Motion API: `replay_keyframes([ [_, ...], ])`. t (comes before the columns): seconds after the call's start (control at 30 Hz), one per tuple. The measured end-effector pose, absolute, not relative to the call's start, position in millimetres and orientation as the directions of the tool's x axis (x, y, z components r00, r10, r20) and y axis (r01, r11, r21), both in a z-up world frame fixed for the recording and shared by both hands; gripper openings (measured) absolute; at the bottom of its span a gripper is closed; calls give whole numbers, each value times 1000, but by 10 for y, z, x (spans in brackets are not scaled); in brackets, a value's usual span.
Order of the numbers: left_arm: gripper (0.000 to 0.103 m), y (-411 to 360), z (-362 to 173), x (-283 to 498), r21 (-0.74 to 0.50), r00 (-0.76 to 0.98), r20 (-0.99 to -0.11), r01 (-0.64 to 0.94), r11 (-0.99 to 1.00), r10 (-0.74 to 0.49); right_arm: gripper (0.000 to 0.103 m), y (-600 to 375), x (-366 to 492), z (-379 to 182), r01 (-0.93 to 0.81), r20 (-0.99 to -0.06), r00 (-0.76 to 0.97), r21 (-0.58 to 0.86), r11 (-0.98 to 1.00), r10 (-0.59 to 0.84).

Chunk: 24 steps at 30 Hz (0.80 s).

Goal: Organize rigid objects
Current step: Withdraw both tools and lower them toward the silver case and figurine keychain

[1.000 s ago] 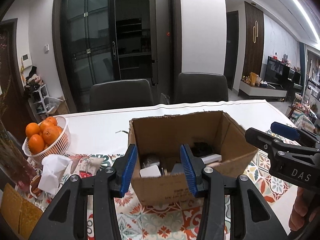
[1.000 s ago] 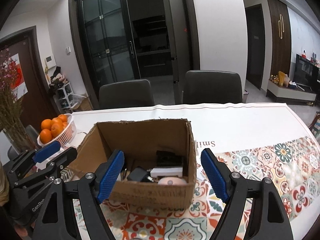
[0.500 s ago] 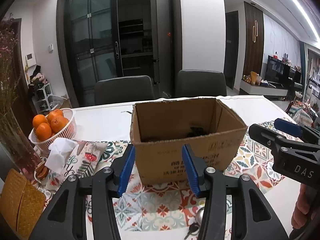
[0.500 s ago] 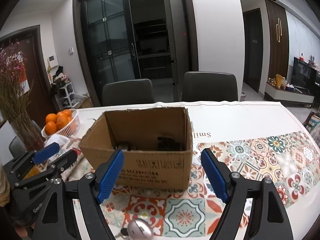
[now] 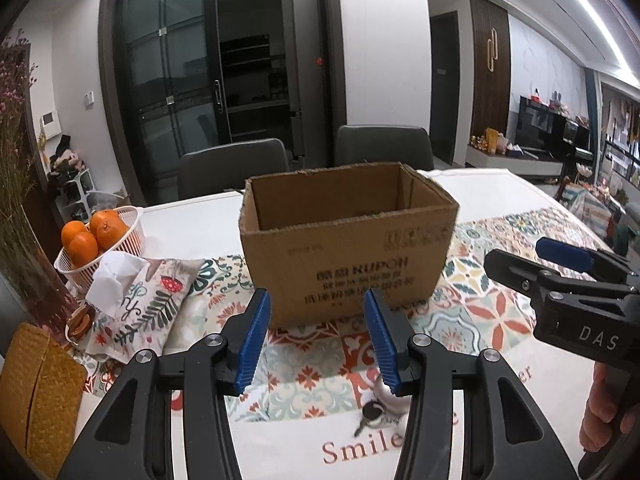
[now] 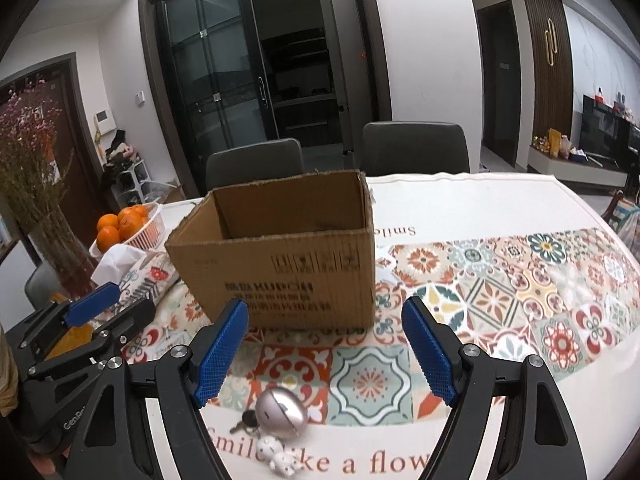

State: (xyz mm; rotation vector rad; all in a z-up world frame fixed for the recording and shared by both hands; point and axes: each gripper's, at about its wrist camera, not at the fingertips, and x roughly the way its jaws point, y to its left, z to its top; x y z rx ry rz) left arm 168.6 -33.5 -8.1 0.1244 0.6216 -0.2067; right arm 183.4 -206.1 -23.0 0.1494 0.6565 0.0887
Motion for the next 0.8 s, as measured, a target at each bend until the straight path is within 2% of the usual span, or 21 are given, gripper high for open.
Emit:
replay_keyframes([
  [0.8, 49, -626, -722, 1242, 59, 686, -681, 398, 915, -255, 80, -2098, 1533, -688, -142, -636, 751, 107, 984, 178],
])
